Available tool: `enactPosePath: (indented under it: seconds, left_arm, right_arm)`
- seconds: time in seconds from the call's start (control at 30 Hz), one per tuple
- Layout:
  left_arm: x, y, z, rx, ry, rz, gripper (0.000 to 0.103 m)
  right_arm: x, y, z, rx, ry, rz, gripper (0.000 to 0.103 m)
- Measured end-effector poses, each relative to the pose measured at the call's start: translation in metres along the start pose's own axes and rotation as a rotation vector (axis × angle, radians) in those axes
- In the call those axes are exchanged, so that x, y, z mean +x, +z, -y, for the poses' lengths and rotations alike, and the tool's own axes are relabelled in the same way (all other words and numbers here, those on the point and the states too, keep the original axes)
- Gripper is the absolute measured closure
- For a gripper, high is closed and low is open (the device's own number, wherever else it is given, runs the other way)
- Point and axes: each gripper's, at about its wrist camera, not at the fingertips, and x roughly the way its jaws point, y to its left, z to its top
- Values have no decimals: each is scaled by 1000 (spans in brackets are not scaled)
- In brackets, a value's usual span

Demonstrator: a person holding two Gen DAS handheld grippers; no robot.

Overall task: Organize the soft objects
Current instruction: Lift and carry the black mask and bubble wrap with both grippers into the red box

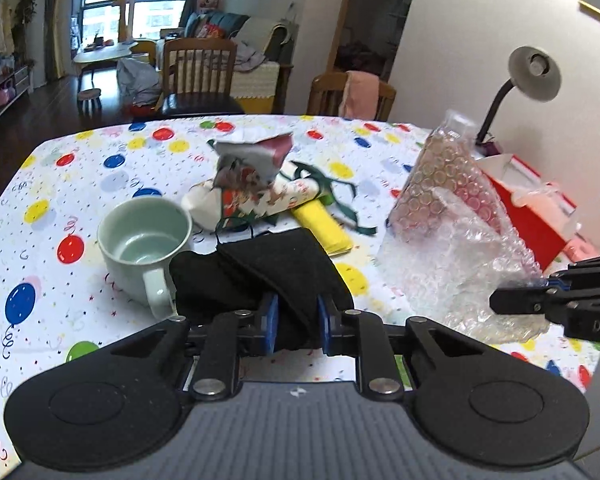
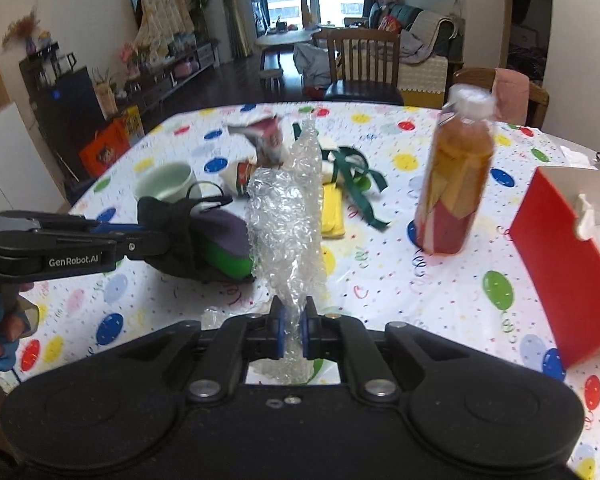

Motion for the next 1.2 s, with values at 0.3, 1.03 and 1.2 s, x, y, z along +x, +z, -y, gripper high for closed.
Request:
enactPosePath:
  seconds: [0.3, 1.03, 1.2]
  left_arm:
    - [-24, 27, 13, -38, -100, 19, 84]
    - [-18, 112, 151, 149, -303, 90, 84]
    - [-2, 131, 190, 180, -345, 100, 84]
  right_arm:
    - [-41, 10, 27, 69, 6, 56, 97]
    - [-115, 31, 137, 171, -57, 143, 97]
    - [-127, 34, 173, 169, -109, 169, 97]
